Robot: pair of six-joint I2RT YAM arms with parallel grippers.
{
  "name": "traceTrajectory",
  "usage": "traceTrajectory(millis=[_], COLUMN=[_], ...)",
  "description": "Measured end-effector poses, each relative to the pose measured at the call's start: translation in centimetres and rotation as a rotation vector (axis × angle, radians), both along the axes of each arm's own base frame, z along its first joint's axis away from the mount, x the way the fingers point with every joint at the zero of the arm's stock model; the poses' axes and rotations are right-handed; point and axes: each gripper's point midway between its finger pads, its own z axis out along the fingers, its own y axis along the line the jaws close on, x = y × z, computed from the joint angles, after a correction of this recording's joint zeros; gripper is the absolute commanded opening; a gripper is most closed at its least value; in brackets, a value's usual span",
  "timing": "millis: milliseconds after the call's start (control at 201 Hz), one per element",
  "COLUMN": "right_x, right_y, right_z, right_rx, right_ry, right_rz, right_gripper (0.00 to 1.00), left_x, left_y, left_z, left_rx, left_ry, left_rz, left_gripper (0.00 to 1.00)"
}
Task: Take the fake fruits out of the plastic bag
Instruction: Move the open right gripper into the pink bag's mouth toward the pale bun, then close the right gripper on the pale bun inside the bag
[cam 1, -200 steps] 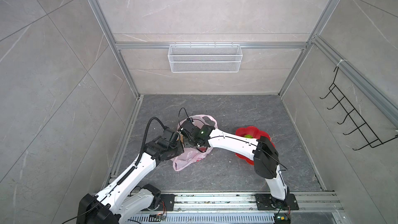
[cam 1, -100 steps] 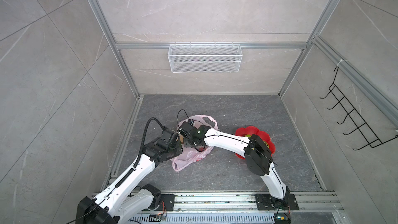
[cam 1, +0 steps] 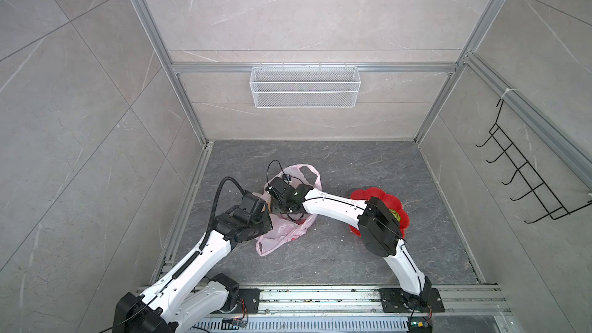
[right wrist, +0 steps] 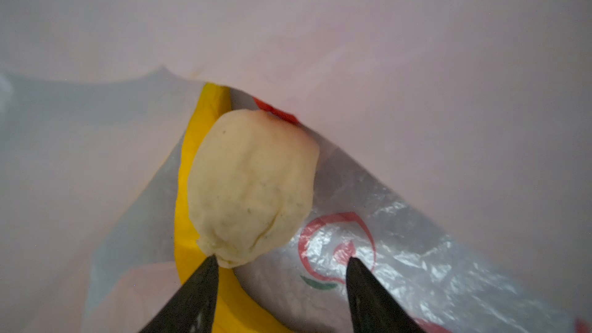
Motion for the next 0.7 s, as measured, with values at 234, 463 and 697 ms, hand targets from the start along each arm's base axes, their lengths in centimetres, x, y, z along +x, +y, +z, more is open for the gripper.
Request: traceTrajectory(millis=[234,463,697], right_x=[0.4,1.6,2.1], right_y=[0.6,0.3,0.9], right_z=[0.1,-0.1,-0.3], right_rx=[0.043,0.083,0.125], right_ry=[0.005,0.018,0.024], right_rz=[-0.015,-0.076,-0.091], right_gripper=[0.78,0.81,0.81], left_x=[-0.1,-0.1,-0.3], left_y=[-0.3,-0.9,-1.4], left_z=[0.0,0.2,0.2], left_rx=[-0.02,-0.043,-0.069], left_ry=[0.002,-0.003,-0.002], left_rz=[-0.012,-0.033,-0.057], left_gripper=[0.0,0.0,0.0])
